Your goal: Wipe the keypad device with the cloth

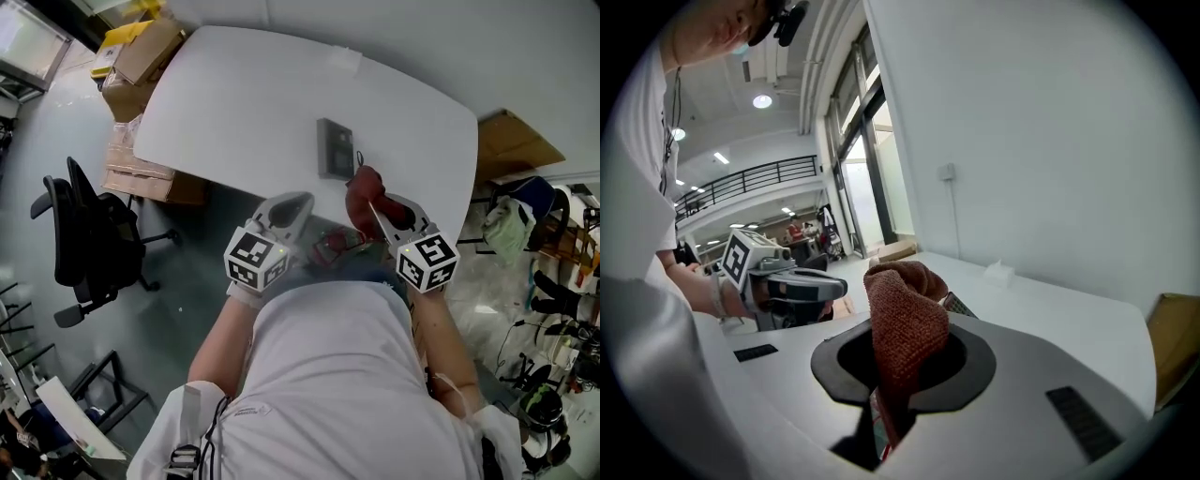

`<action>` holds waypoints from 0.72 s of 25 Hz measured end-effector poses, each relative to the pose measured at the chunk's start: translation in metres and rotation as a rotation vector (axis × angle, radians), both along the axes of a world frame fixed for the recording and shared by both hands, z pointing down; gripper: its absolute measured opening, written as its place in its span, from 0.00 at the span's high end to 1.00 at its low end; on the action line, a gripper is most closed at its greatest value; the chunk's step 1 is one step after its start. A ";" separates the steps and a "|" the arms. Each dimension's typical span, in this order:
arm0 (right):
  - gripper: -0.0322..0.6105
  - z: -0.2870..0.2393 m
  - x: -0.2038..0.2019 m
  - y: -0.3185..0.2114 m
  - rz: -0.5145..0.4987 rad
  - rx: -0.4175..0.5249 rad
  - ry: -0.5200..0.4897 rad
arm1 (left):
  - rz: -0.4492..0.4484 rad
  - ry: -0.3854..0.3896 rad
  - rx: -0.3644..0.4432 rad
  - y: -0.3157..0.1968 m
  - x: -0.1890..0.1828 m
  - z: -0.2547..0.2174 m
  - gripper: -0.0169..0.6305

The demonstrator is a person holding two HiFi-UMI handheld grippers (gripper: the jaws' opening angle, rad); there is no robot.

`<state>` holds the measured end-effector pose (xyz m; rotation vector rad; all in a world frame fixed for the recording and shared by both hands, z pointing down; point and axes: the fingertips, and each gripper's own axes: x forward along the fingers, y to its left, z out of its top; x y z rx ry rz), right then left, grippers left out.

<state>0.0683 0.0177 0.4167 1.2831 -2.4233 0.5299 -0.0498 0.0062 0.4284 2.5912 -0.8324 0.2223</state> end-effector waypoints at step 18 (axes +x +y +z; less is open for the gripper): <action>0.86 0.086 -0.024 -0.082 -0.178 -0.325 -0.179 | -0.074 -0.175 -0.095 -0.056 0.025 0.083 0.95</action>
